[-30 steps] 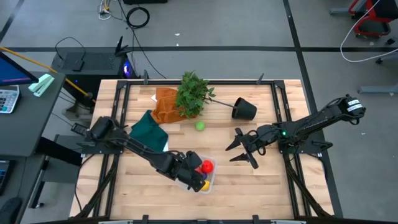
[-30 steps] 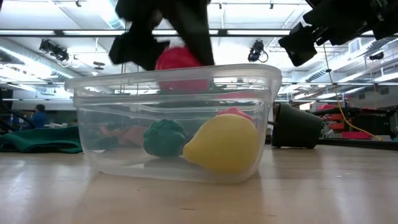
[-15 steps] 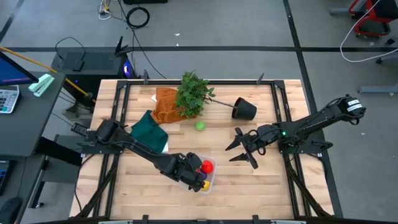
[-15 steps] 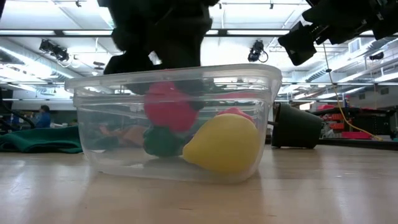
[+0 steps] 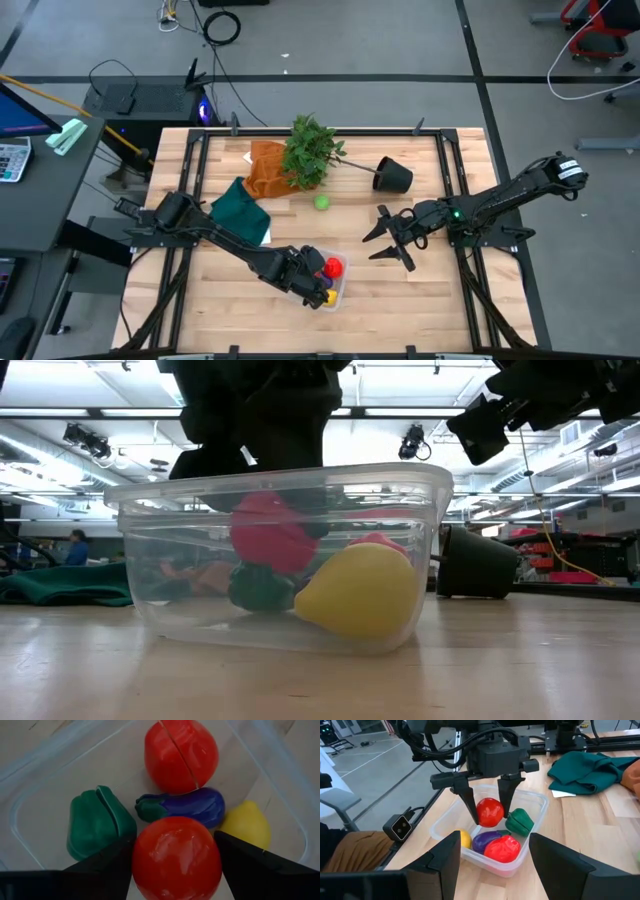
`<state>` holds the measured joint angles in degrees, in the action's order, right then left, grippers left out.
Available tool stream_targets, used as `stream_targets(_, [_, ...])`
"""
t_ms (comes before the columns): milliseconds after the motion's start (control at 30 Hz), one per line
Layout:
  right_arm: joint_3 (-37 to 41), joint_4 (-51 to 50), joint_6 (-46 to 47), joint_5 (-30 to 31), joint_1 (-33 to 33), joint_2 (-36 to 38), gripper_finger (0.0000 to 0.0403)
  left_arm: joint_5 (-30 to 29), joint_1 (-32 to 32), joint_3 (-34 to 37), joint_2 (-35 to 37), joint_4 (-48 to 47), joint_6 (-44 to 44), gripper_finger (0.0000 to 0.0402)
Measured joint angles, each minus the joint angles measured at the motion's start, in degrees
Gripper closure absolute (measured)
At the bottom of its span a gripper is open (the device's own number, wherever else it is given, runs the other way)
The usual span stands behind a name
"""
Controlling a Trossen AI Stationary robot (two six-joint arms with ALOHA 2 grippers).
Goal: Pick and placing Produce into tupperware
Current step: Put the red tomato into the transparent bin, then put the green cabbage into the transparent bin
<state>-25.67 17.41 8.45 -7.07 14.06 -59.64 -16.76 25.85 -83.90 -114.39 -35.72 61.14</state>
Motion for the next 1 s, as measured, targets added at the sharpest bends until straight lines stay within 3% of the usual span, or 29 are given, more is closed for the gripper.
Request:
stream_targets(500, [0.0, 0.0, 0.0, 0.0, 0.0, 0.0, 0.0208, -0.4, 0.0, 0.0, 0.0, 0.7, -0.3, 0.0093])
stream_targets(800, [0.0, 0.0, 0.0, 0.0, 0.0, 0.0, 0.0208, -1.3, -1.4, -2.6, 0.0, 0.1, -3.4, 0.0101])
stream_targets(1000, [0.0, 0.0, -0.1, 0.0, 0.0, 0.0, 0.0208, -4.0, -2.2, -8.1, 0.4, -9.4, -5.4, 0.0109])
